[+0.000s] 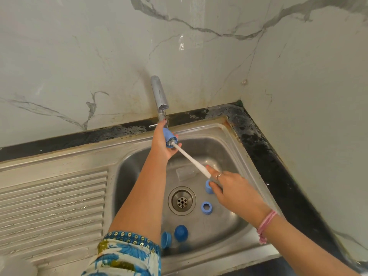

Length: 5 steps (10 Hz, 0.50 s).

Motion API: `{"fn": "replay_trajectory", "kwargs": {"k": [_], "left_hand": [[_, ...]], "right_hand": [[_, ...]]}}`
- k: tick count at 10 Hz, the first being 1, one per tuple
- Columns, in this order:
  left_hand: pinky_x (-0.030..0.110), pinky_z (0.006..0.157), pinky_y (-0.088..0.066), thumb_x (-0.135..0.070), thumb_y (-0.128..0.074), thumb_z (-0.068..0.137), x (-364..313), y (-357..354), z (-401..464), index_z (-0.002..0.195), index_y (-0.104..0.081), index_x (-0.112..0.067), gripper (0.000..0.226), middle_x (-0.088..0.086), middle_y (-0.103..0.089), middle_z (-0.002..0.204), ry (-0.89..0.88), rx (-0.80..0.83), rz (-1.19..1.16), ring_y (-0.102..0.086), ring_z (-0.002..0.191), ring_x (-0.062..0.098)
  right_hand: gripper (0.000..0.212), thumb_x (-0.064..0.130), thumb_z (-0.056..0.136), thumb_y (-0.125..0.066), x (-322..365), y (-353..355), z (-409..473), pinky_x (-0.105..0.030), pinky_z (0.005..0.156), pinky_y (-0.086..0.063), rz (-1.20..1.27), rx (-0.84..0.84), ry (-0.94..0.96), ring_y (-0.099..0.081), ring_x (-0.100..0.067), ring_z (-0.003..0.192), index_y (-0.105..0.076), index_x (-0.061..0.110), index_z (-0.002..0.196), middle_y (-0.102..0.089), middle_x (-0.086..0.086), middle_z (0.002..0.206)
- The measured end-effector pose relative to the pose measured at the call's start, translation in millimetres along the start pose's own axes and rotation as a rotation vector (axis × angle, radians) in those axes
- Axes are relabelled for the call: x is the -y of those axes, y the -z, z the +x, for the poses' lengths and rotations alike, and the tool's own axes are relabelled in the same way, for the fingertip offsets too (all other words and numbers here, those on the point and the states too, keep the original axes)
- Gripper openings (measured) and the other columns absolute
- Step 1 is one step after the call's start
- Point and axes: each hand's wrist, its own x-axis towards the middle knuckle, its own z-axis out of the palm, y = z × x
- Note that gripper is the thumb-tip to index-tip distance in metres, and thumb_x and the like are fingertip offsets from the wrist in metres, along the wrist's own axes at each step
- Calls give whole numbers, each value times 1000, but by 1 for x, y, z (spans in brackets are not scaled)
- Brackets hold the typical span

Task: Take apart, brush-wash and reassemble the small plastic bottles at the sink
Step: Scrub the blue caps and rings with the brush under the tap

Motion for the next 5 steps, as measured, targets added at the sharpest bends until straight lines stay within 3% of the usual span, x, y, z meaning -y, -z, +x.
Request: {"fn": "replay_trajectory", "kwargs": {"k": [1,2,3,4,5], "left_hand": [[37,83,-56,-20,-68,87,11,4,-3,91,-56,-15,14,0,-60,74,-28,77,-239,-61,63,8],[42,90,-54,-28,-65,89,18,4,-4,100,-54,-12,23,9,-63,90,-16,106,-330,-67,78,18],[33,76,-52,-44,-59,91,20,3,6,108,-54,-11,38,9,-55,96,-3,-71,-12,-57,79,16],[37,78,-49,-29,-47,99,15,2,11,109,-50,-8,24,15,-56,102,-37,-109,-53,-57,75,22],[42,85,-49,-21,-38,103,10,0,12,105,-48,-4,20,17,-54,90,-66,-137,-157,-56,72,25]], "right_hand": [[22,21,98,-52,5,13,-1,-19,35,-31,1307,301,-313,-37,-9,42,-64,17,116,-53,-4,71],[24,22,98,-49,4,25,0,-11,34,-22,1868,524,-517,-32,-4,37,-60,7,113,-46,-3,71],[27,26,100,-49,6,24,1,-22,42,-37,962,210,-302,-42,-9,47,-58,19,124,-53,-2,75],[53,26,103,-36,-2,13,5,-31,65,-48,-360,-9,1,-53,-17,70,-19,25,153,-53,-3,101],[47,28,103,-39,2,12,5,-31,65,-49,-128,6,30,-53,-16,72,-32,23,149,-53,-2,93]]}}
